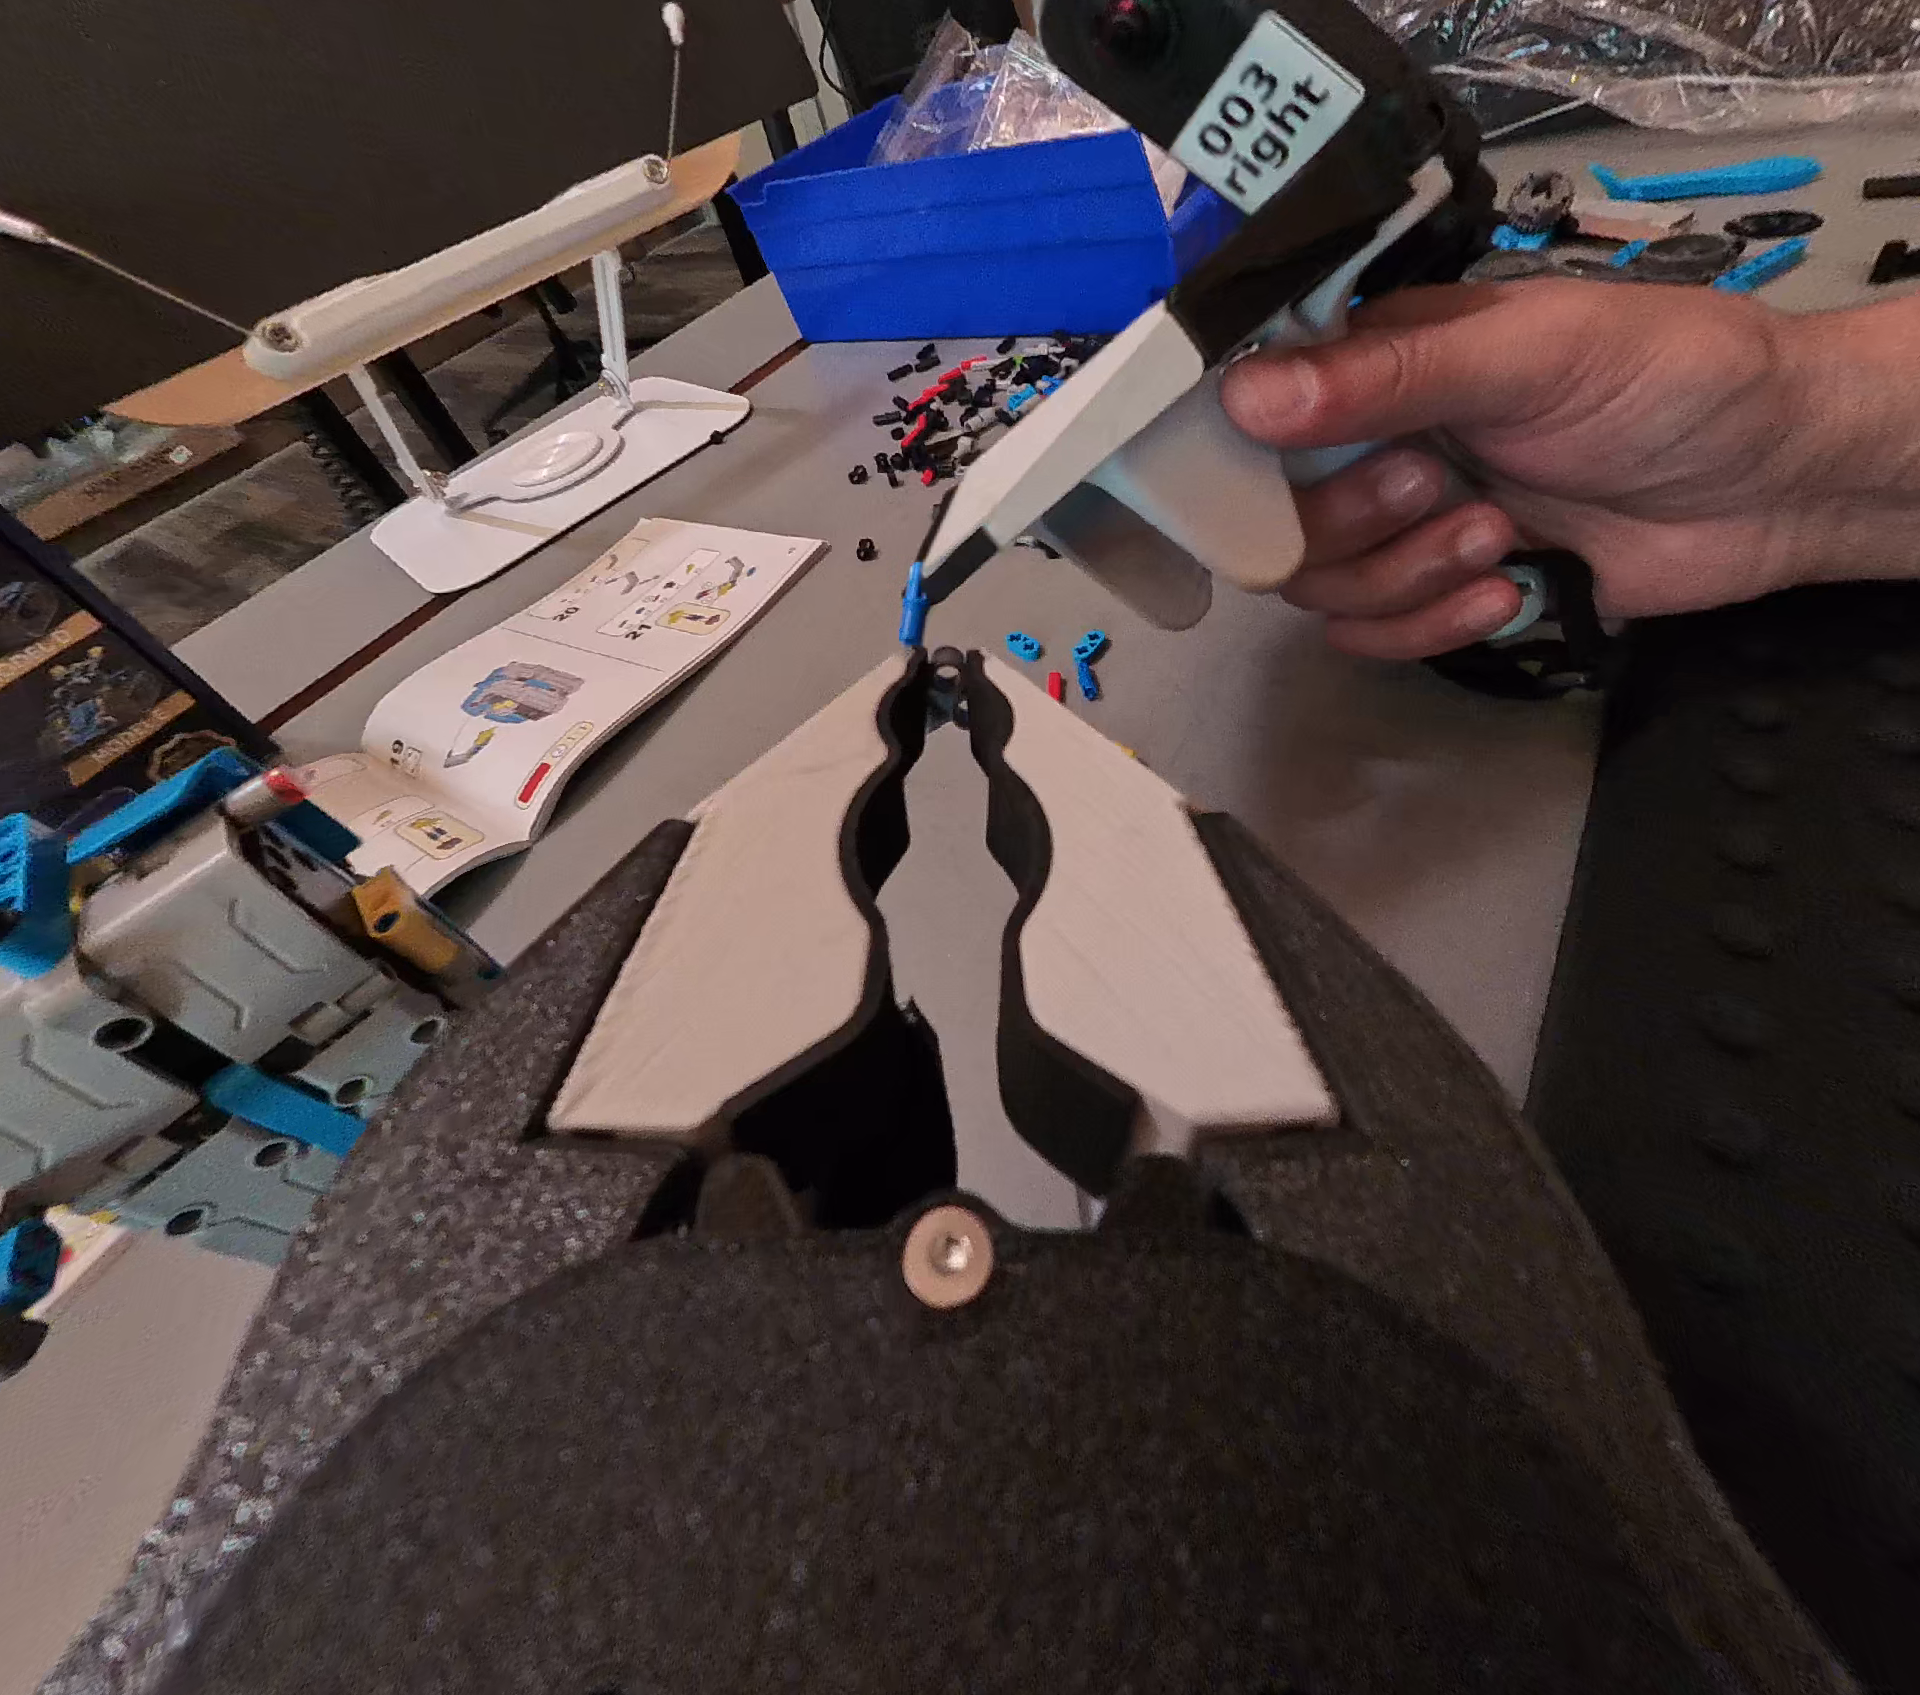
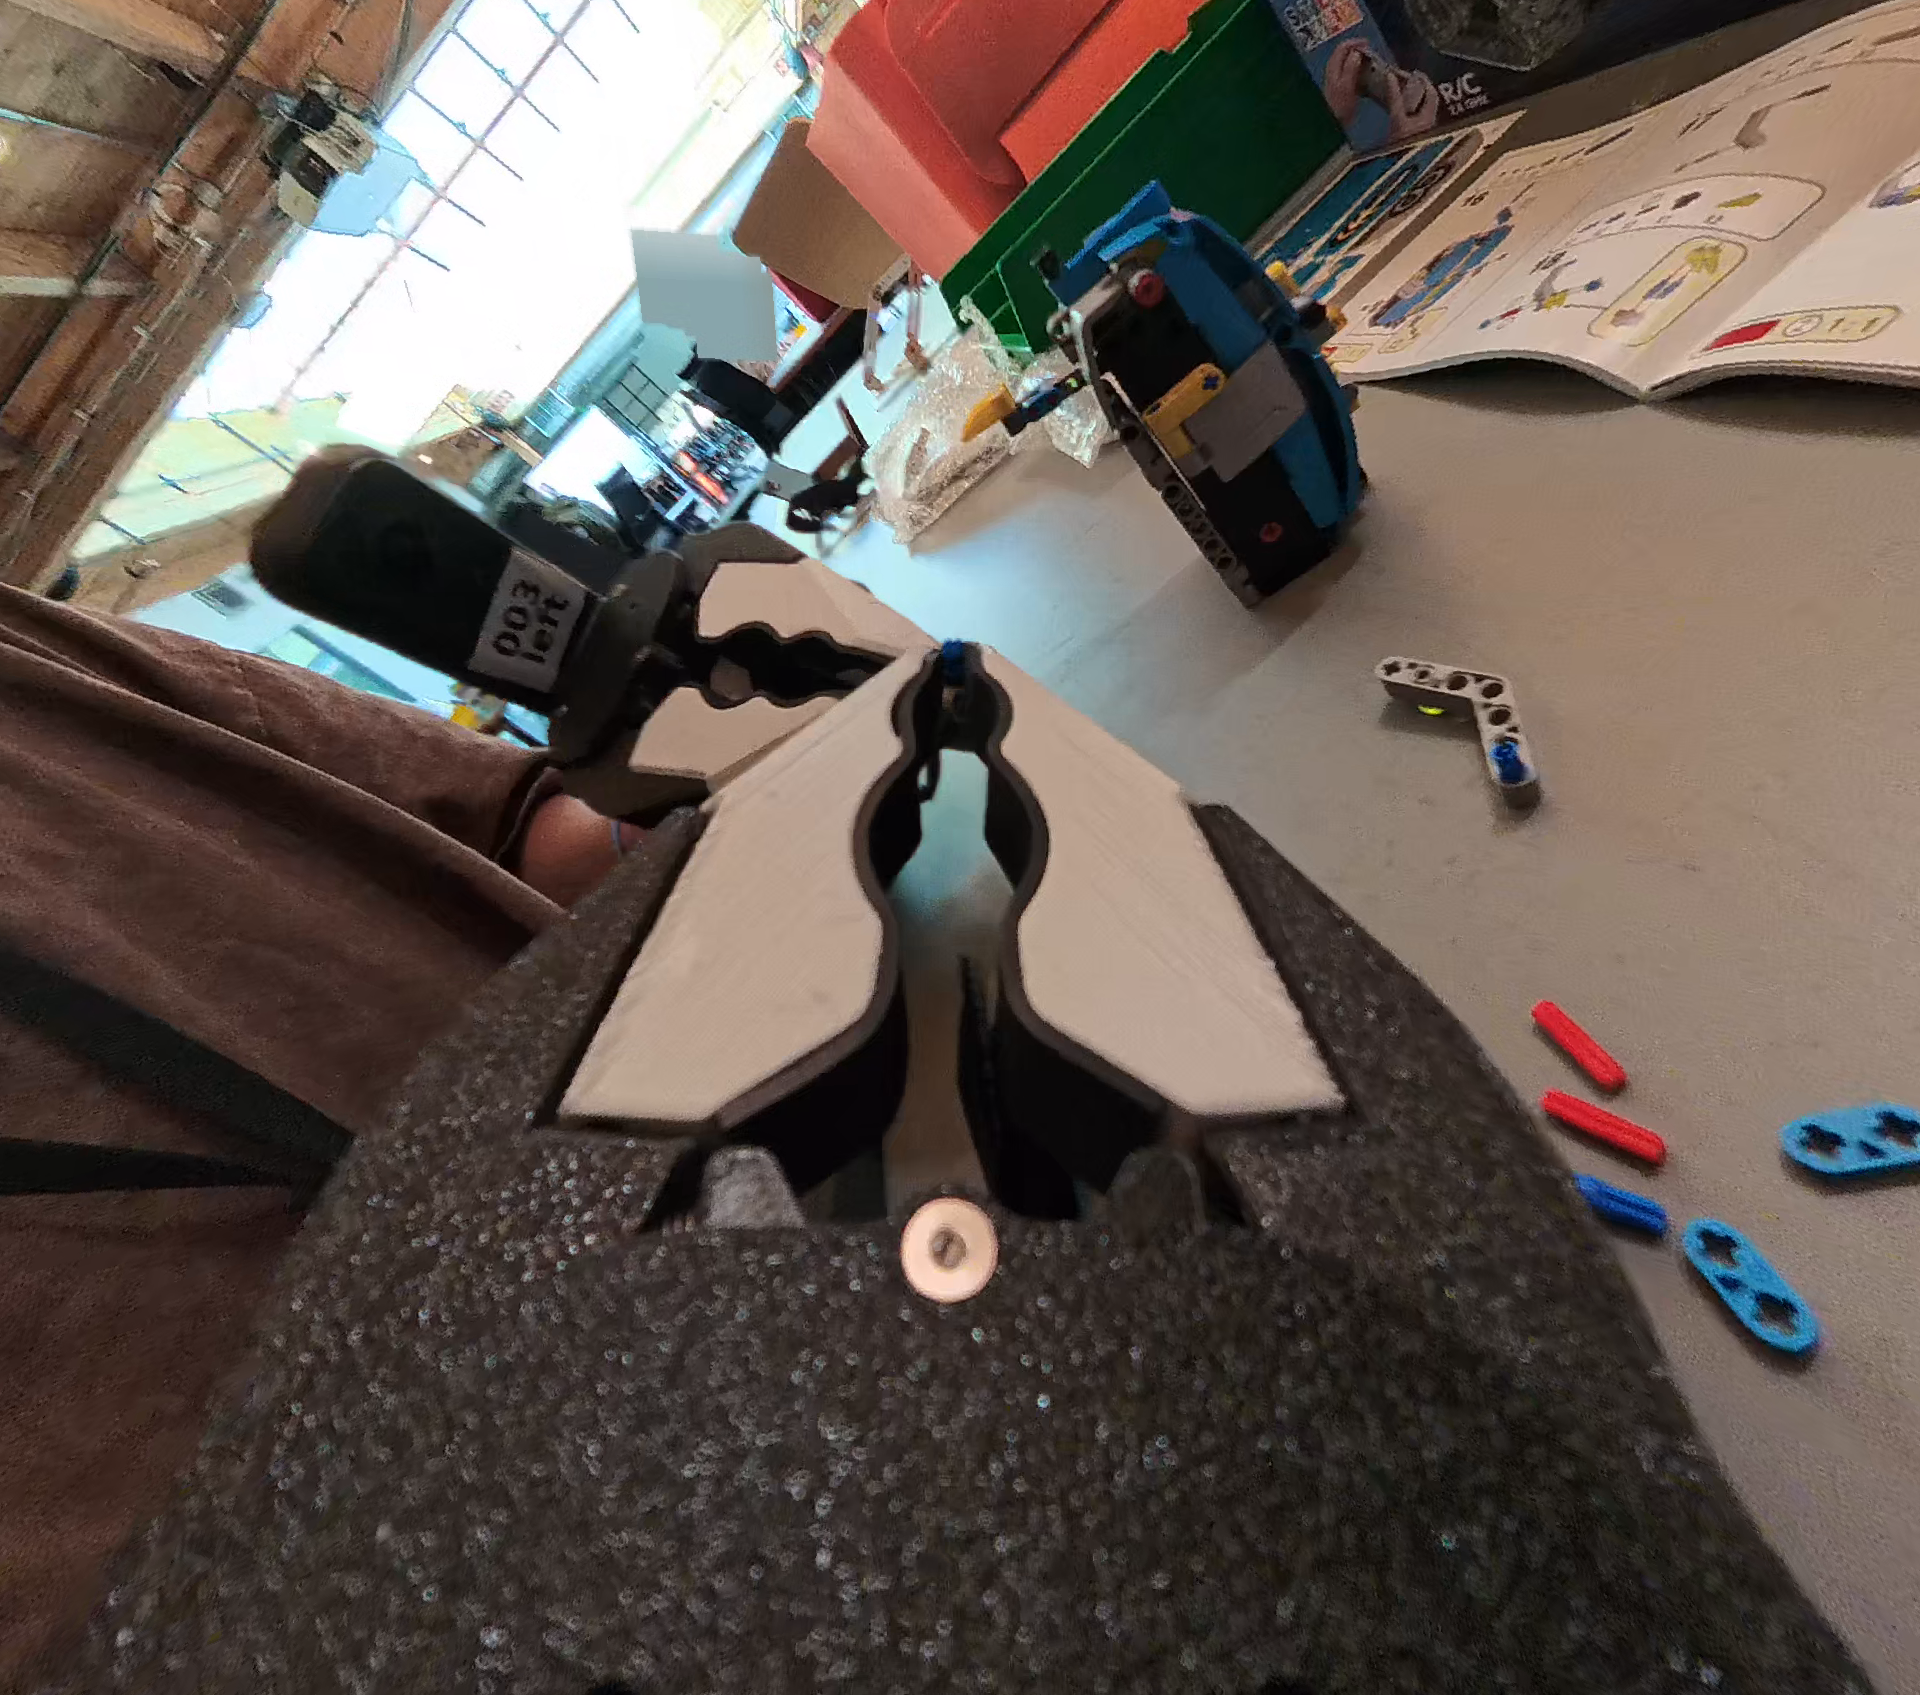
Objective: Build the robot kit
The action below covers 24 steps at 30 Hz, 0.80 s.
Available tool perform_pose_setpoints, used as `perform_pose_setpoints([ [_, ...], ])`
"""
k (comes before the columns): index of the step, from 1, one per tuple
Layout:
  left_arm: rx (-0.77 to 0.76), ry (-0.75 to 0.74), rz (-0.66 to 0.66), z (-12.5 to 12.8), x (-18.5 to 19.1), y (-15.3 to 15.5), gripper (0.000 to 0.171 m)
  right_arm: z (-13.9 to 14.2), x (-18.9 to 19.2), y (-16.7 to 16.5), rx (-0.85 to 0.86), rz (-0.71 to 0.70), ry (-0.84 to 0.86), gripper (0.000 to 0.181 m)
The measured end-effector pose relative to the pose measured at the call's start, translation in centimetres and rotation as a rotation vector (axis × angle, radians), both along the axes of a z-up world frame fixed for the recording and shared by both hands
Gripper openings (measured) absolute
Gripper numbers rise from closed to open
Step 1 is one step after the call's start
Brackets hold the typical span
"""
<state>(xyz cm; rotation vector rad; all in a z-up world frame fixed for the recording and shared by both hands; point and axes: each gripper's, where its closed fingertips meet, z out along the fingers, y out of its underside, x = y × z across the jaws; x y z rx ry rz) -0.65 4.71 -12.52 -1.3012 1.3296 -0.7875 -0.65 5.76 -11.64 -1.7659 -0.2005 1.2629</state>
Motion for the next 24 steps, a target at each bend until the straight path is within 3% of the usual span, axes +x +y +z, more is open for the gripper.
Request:
perform_pose_setpoints([
  [3,0.011,0.033,0.019,-0.6,0.0,0.3,0.007,-1.2,2.2,0.5,0.012,-0.077,-0.189,0.004],
  [6,-0.013,0.050,0.036,-1.0,-0.1,0.8,0.007,-4.4,4.9,0.7,0.002,-0.153,-0.553,0.004],
  [10,-0.044,0.053,0.034,-1.2,-0.1,0.9,0.007,-7.9,6.4,0.5,-0.066,-0.130,-0.843,0.004],
  [24,-0.046,0.062,0.030,-1.5,0.0,0.9,0.007,-9.9,6.0,0.0,-0.117,-0.064,-0.935,0.004],
])
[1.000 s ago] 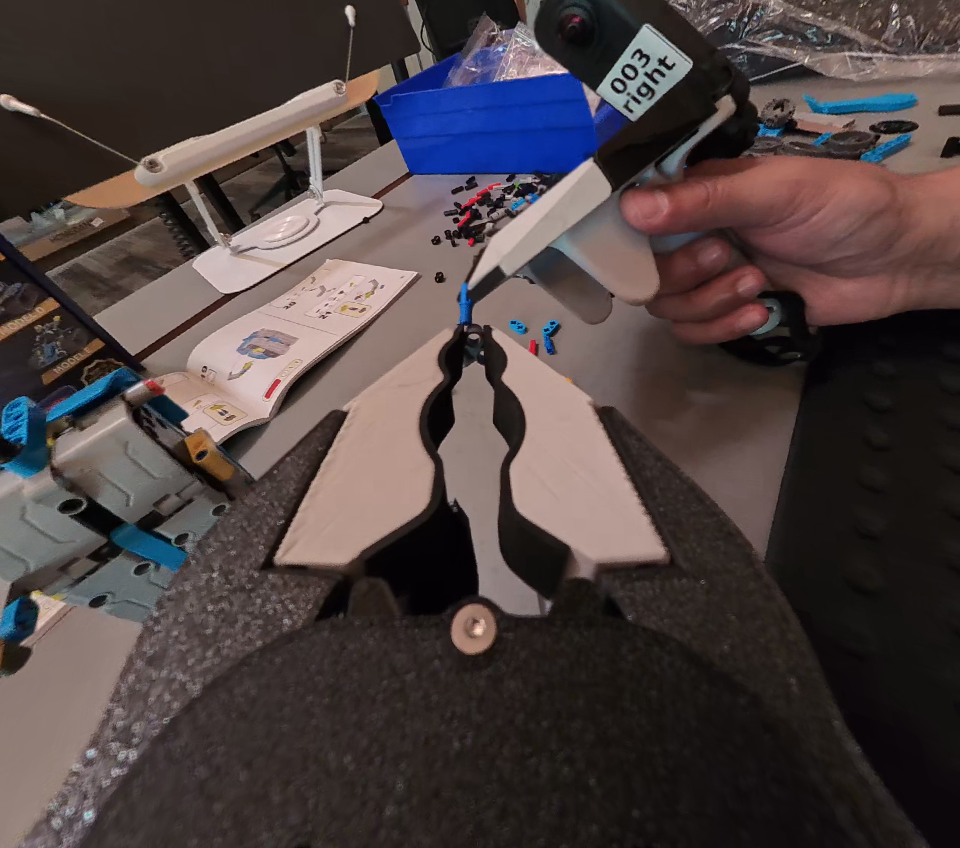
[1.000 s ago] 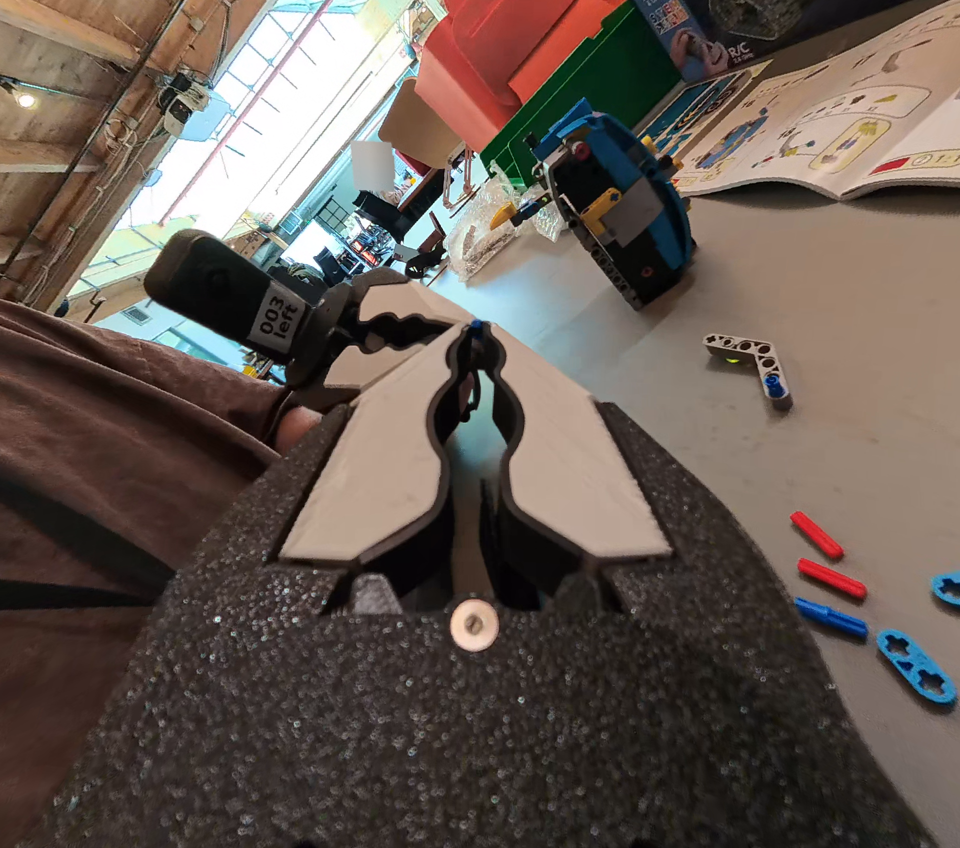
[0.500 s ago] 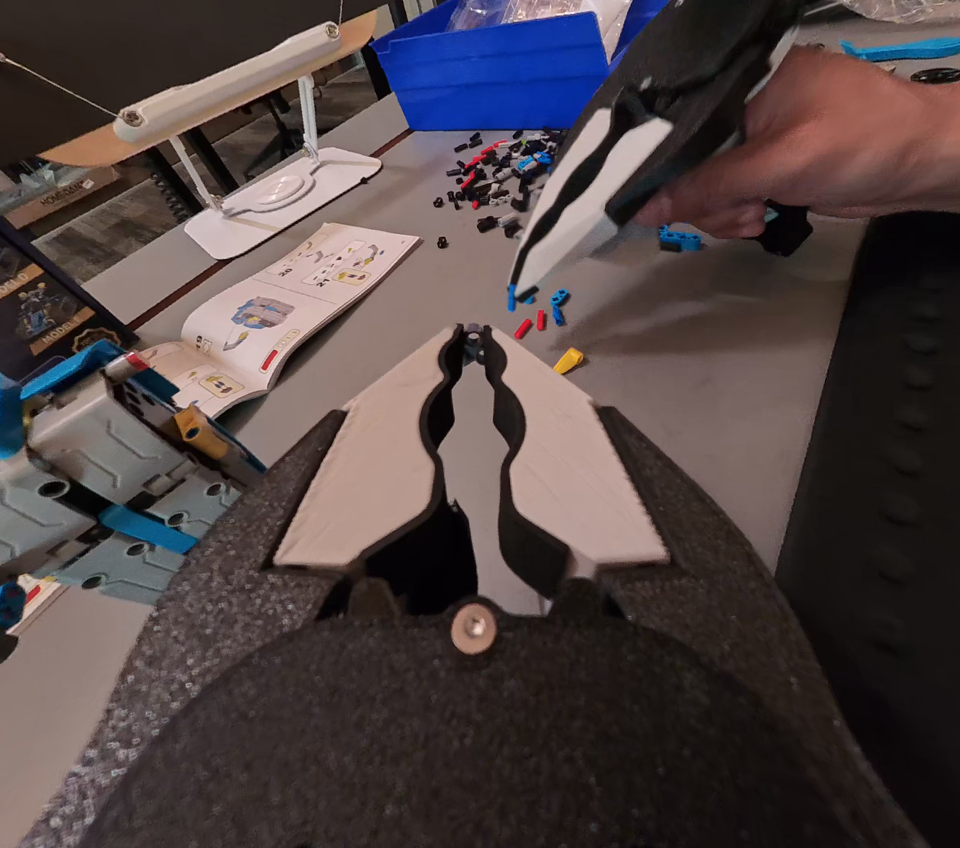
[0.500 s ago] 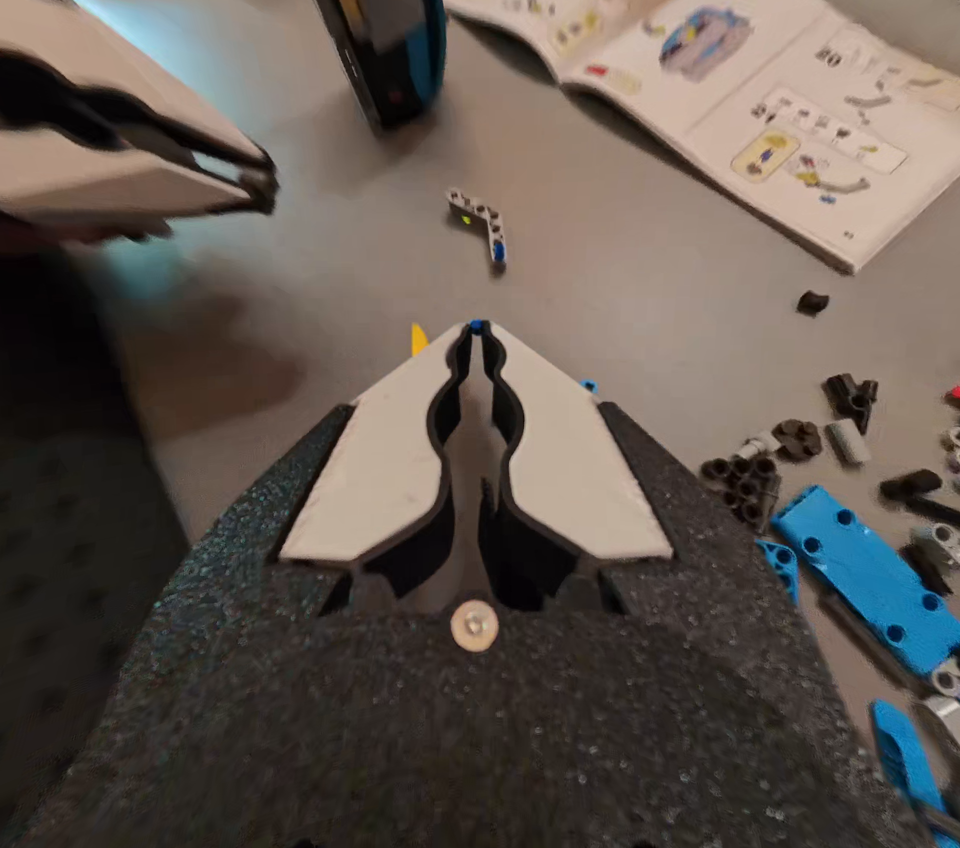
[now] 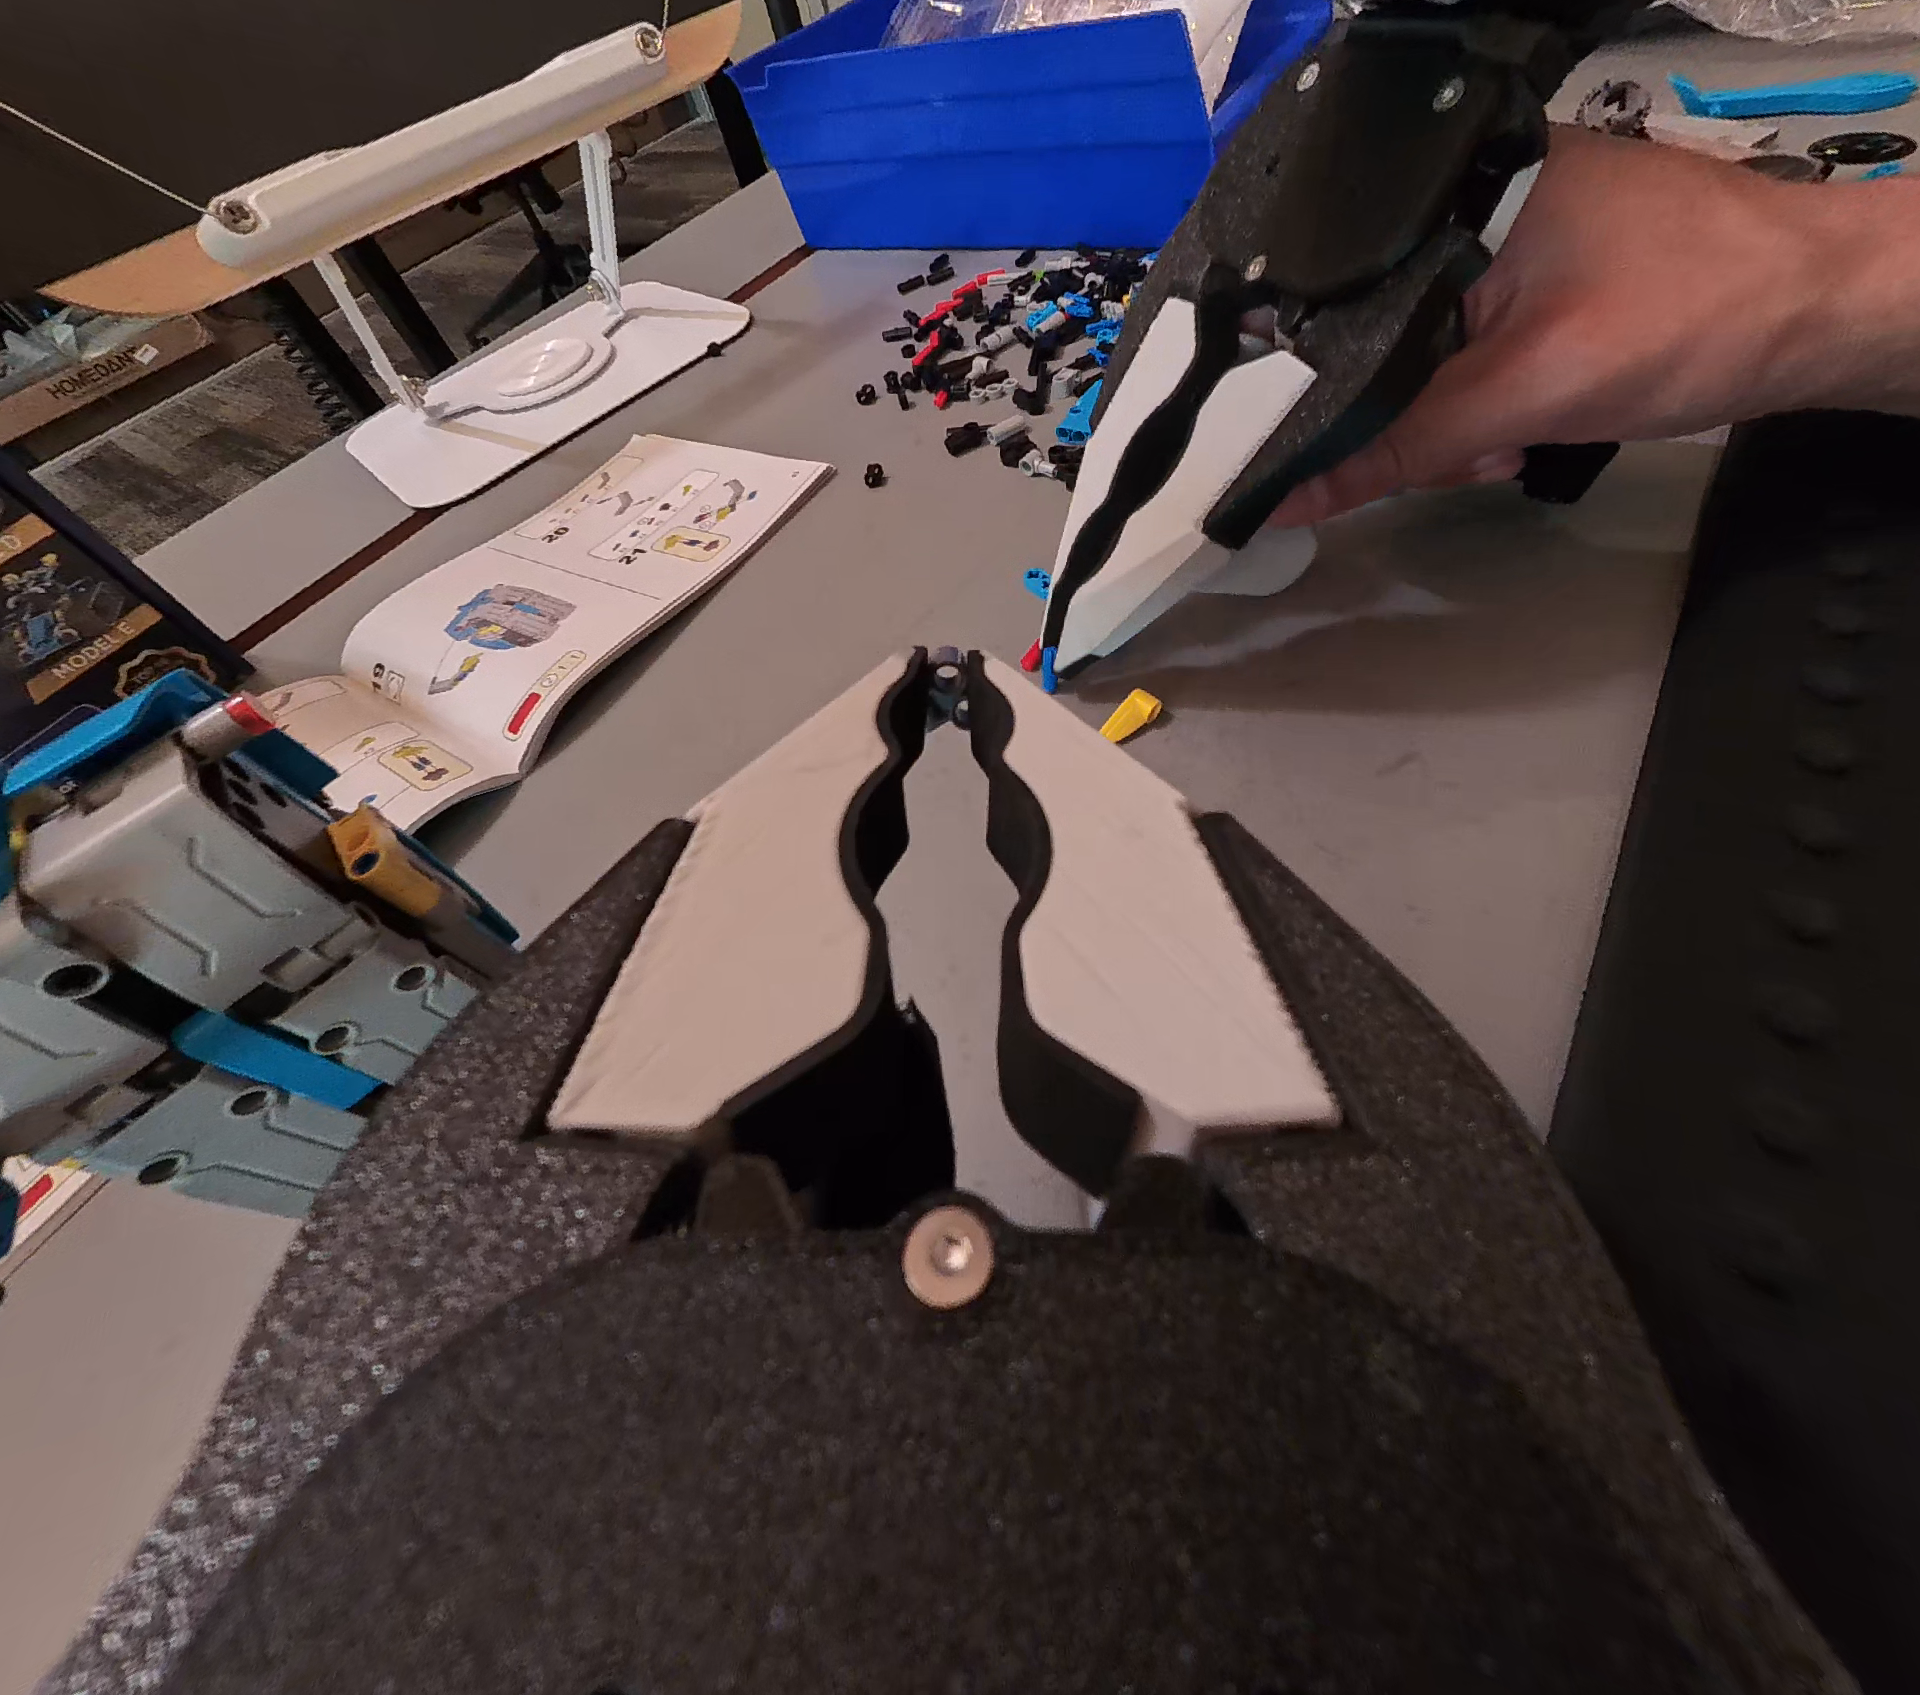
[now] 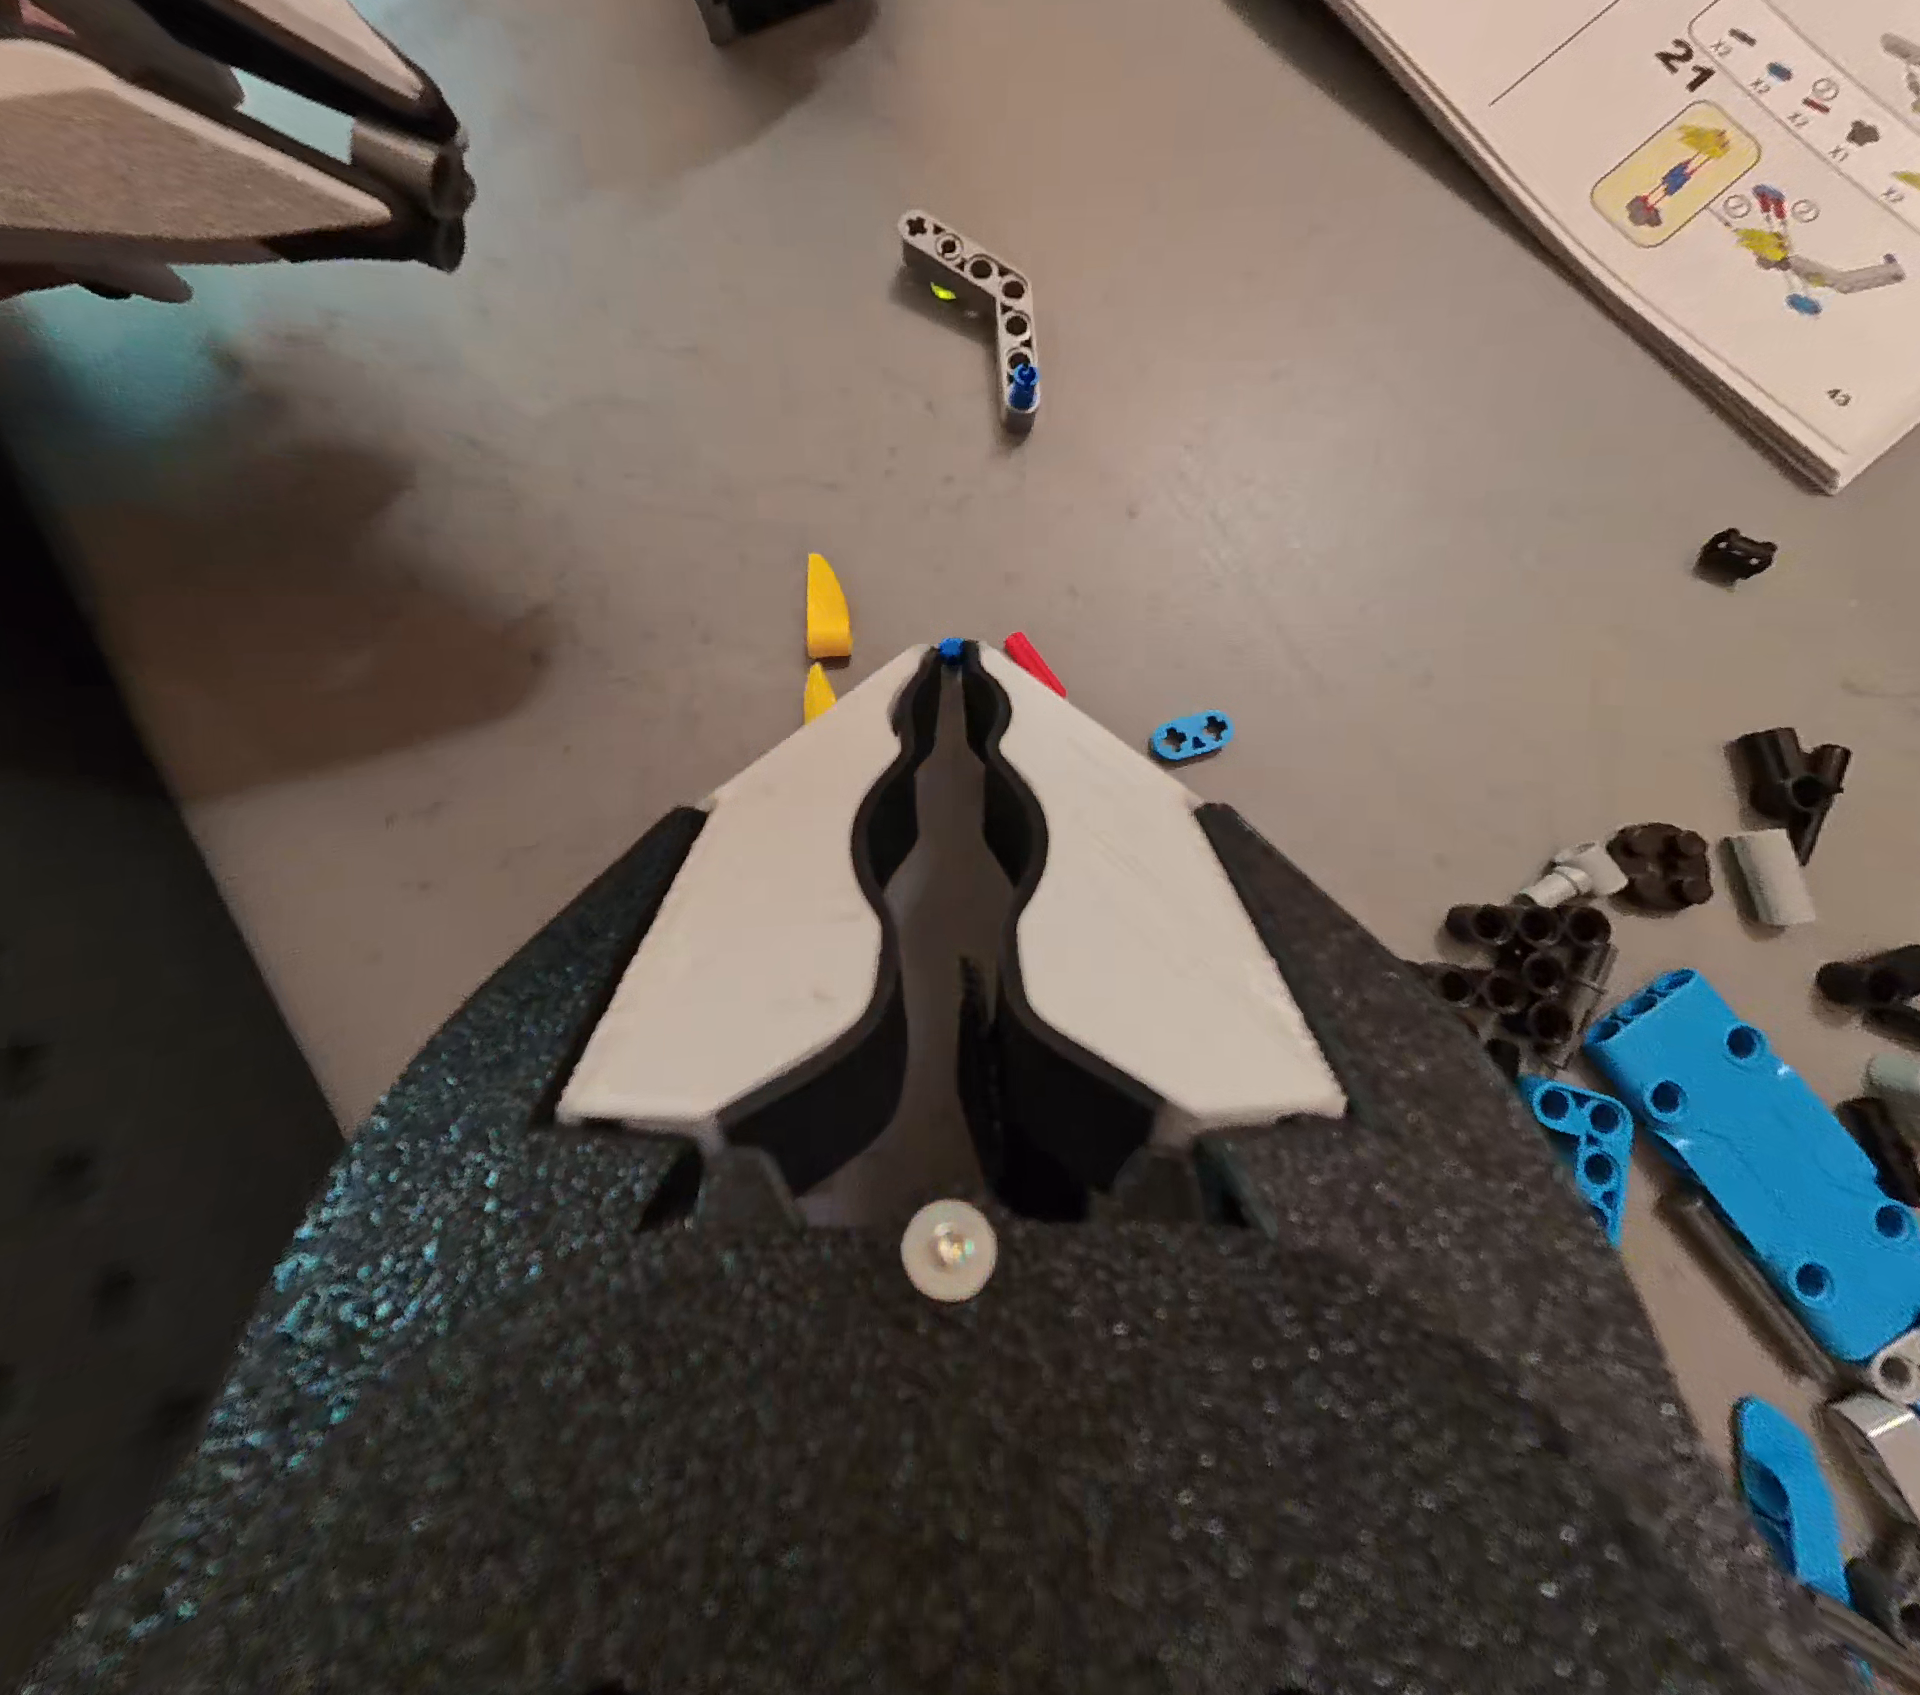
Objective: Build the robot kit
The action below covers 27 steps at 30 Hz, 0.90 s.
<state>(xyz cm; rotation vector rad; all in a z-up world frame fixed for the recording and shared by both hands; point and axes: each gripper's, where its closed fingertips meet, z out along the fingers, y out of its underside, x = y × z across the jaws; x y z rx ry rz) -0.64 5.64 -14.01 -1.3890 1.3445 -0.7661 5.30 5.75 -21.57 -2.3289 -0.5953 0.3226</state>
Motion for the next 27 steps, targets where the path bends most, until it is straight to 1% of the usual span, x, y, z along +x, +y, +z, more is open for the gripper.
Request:
perform_pose_setpoints([
  [4,0.002,0.000,0.001,0.0,0.0,0.0,0.007,0.1,0.0,-0.3,-0.014,0.002,-0.018,0.004],
  [8,0.003,0.001,0.002,0.0,0.0,0.1,0.007,0.7,0.1,-1.0,-0.041,0.020,-0.100,0.004],
  [12,0.004,0.004,0.003,-0.1,0.0,0.1,0.007,0.4,-0.2,-1.6,-0.085,0.045,-0.153,0.004],
  [27,0.010,0.004,0.005,0.0,0.0,0.1,0.007,-0.1,-0.4,-1.8,-0.106,0.048,-0.149,0.006],
])
